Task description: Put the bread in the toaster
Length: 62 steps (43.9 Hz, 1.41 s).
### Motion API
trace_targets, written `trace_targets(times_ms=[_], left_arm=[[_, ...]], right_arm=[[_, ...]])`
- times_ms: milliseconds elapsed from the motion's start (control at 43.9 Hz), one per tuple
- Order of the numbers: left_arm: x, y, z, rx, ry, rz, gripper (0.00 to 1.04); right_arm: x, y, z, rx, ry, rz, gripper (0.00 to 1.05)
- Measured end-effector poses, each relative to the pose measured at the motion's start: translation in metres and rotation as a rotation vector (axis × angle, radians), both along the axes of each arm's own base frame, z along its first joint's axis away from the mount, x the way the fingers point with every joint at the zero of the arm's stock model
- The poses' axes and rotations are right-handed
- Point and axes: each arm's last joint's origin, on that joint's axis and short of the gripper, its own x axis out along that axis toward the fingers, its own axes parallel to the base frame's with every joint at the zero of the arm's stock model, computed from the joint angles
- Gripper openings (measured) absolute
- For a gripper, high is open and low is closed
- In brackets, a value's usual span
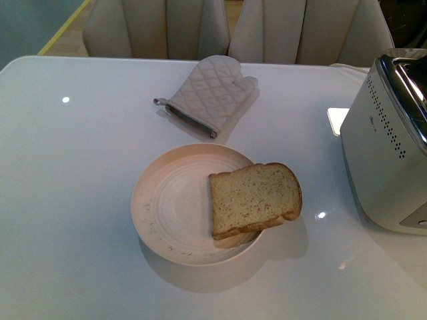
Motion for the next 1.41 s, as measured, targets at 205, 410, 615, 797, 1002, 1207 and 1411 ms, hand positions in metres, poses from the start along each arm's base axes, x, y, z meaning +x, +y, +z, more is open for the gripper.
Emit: trace_targets(times_ms=[205, 410, 615, 797, 1002, 1207, 1411], left_arm=[[0.0, 0.0, 0.0, 0.0, 0.0, 0.0, 0.98], [0.0, 0.0, 0.0, 0.0, 0.0, 0.0, 0.98], [0.0, 0.0, 0.0, 0.0, 0.0, 0.0, 0.98], [0.0, 0.0, 0.0, 0.0, 0.0, 0.0, 0.98], [0.0, 0.0, 0.0, 0.0, 0.0, 0.0, 0.98], [0.0, 0.0, 0.0, 0.0, 0.0, 0.0, 0.98], [0.0, 0.0, 0.0, 0.0, 0.0, 0.0, 0.98]], right_arm=[[0.039, 0.024, -0.037, 0.1, 0.17, 0.016, 0.96], [0.061, 0.036, -0.08, 0.21, 0.309, -0.011, 0.96], [0.072, 0.036, -0.123, 0.253, 0.417, -0.078, 0.96], [0.073, 0.032, -0.148, 0.297, 0.491, -0.112, 0.96], [0.09, 0.04, -0.164, 0.368, 0.526, -0.102, 0.96], [0.113, 0.051, -0.175, 0.394, 0.537, -0.106, 0.96], [0.125, 0.062, -0.18, 0.42, 0.551, -0.115, 0.7]])
